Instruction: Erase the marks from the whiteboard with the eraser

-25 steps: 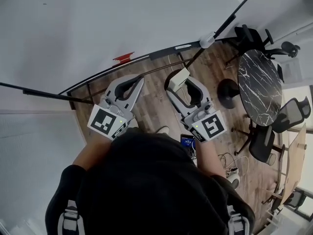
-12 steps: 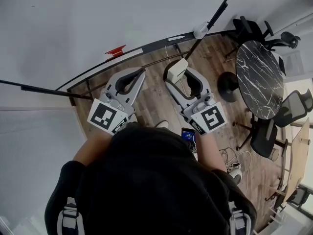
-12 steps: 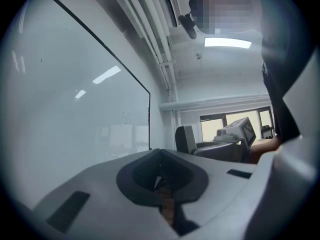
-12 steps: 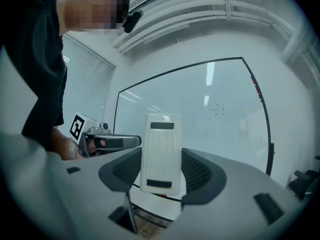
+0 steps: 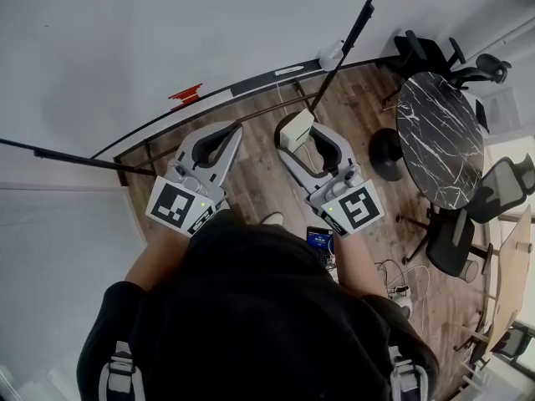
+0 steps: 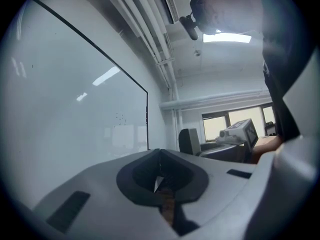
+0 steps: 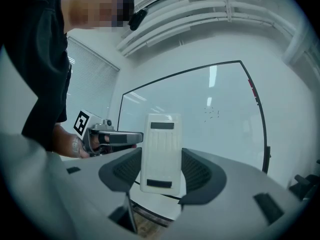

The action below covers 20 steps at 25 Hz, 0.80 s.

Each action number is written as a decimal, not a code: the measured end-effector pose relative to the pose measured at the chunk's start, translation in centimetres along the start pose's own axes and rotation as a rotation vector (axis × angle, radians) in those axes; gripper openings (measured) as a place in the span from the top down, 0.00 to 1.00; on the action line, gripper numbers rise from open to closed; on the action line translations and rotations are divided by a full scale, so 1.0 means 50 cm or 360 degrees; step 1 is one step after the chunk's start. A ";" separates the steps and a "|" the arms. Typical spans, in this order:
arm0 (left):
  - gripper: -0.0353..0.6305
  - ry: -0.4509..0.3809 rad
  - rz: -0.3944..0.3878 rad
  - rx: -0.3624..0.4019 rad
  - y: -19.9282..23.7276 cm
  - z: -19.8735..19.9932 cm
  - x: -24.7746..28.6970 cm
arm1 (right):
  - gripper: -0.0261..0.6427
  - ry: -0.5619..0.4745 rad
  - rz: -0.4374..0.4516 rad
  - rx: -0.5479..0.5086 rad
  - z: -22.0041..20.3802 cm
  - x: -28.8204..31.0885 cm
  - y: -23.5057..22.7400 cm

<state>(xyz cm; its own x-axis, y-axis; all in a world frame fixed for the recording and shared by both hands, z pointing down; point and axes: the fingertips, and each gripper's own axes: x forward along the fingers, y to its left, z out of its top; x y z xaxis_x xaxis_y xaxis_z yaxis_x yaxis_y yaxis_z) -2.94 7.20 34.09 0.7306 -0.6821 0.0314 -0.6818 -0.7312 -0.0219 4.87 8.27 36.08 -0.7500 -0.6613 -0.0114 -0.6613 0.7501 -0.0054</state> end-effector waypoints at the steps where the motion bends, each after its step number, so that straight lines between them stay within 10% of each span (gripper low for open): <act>1: 0.94 -0.0001 0.0005 0.0003 0.002 0.001 0.004 | 0.59 0.0014 -0.0005 -0.0001 -0.004 0.000 -0.006; 20: 0.94 -0.0029 0.0017 -0.0007 0.203 -0.002 0.096 | 0.59 0.0045 -0.0099 -0.0037 -0.002 0.182 -0.125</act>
<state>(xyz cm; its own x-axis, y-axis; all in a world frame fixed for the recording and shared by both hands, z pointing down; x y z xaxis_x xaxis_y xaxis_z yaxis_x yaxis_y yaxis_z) -6.34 -3.51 34.09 0.7239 -0.6898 0.0130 -0.6896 -0.7240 -0.0176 2.18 -2.47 36.10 -0.7071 -0.7069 0.0167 -0.7067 0.7073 0.0180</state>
